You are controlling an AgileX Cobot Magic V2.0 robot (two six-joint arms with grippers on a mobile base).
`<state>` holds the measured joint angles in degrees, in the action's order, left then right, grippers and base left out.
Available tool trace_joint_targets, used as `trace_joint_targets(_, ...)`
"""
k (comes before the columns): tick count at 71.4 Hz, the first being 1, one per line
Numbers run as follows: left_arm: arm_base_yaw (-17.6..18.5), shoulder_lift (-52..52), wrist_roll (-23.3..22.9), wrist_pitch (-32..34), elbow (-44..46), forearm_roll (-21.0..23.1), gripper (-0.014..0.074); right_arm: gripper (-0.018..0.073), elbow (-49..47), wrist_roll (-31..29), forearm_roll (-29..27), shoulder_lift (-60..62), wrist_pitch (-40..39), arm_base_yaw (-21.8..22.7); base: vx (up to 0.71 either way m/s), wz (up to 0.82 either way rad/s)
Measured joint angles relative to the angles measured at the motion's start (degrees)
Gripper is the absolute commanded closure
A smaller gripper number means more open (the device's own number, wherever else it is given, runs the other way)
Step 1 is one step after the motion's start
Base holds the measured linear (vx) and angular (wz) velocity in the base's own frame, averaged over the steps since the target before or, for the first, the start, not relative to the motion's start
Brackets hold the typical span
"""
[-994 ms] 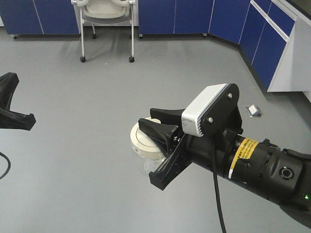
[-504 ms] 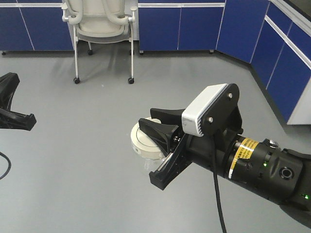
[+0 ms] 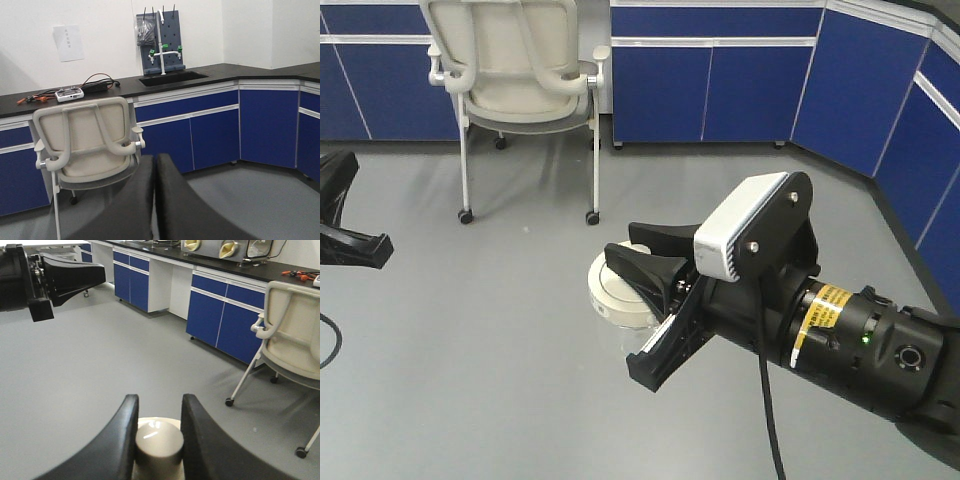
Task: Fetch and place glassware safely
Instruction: 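Hold the jar in the right gripper while the base drives away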
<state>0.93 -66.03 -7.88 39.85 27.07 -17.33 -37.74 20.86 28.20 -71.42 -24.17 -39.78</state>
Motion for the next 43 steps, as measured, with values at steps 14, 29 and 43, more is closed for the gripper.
trace_joint_targets(14,0.0,0.0,0.0,0.0,0.0,0.0,0.0603,0.0560,0.0,0.0,0.0,0.0,0.1,0.0,0.62,0.01)
trace_joint_targets(29,0.0,0.0,0.0,0.0,0.0,0.0,0.0603,0.0560,0.0,0.0,0.0,0.0,0.1,0.0,0.55,0.01)
trace_joint_targets(43,0.0,0.0,0.0,0.0,0.0,0.0,0.0603,0.0560,0.0,0.0,0.0,0.0,0.1,0.0,0.49,-0.13)
